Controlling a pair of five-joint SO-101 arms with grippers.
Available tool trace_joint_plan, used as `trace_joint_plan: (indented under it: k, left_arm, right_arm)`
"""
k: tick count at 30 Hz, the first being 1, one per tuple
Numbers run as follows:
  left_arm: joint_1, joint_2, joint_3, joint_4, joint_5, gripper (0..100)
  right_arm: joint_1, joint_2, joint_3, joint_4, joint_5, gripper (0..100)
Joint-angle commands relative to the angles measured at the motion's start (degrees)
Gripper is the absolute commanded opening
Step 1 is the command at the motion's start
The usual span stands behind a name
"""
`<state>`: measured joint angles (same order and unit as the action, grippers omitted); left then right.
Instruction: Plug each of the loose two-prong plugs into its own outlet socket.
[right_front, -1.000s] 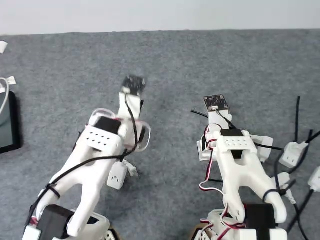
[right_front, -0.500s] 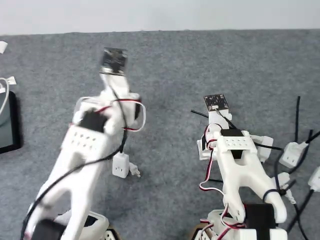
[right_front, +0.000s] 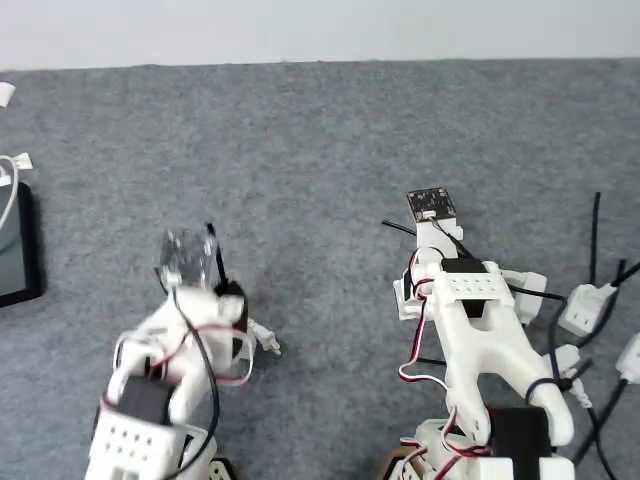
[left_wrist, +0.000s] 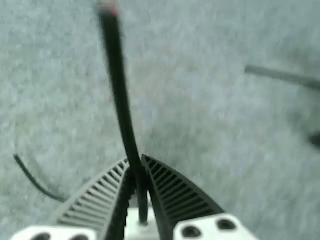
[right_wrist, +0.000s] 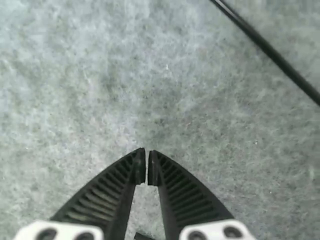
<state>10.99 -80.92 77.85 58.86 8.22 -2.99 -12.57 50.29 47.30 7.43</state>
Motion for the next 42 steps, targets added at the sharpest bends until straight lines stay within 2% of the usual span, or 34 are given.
trace_joint_plan:
  k: [1, 3, 6, 12, 16, 22, 26, 30, 35, 39, 42]
  left_arm:
    - [-0.5, -17.8, 0.1, 10.7, -4.5, 2]
    - [-1.1, -24.3, -0.7, 13.8, -5.6, 2]
    - [-0.8, -21.1, -2.1, 14.2, -8.3, 4]
    - [-1.3, -10.0, -10.8, 18.1, -0.7, 28]
    - [-1.3, -2.7, -27.3, 22.5, -0.6, 27]
    - [-1.3, 16.6, -53.9, 36.8, -0.6, 23]
    - [-1.3, 32.2, -57.0, 39.7, -0.5, 22]
    - [-1.3, 42.0, -48.2, 30.5, -0.4, 22]
    - [-1.0, 43.3, -32.3, 13.6, -0.2, 22]
    - [-0.9, 44.6, -24.2, 5.9, -0.2, 22]
    - [-0.8, 47.6, -21.9, 3.0, -0.3, 23]
  right_arm:
    - [-0.7, 0.0, -3.2, -0.8, 0.7, 1.2]
    - [-0.7, 0.0, -3.2, -0.8, 0.7, 1.4]
    - [-0.7, 0.1, -3.2, -0.8, 0.5, 1.5]
    - [-0.7, 0.1, -3.2, -0.9, 0.4, 1.5]
    - [-0.7, 0.1, -3.2, -0.9, 0.4, 1.5]
    - [-0.7, 0.1, -3.2, -0.9, 0.3, 1.5]
    - [-0.7, 0.1, -3.2, -0.9, 0.4, 1.5]
    - [-0.7, 0.1, -3.2, -0.9, 0.5, 1.5]
    - [-0.7, 0.1, -3.2, -0.9, 0.6, 1.5]
    - [-0.8, 0.1, -3.2, -0.9, 0.7, 1.5]
    - [-1.5, 0.1, -3.2, -0.9, 0.7, 1.5]
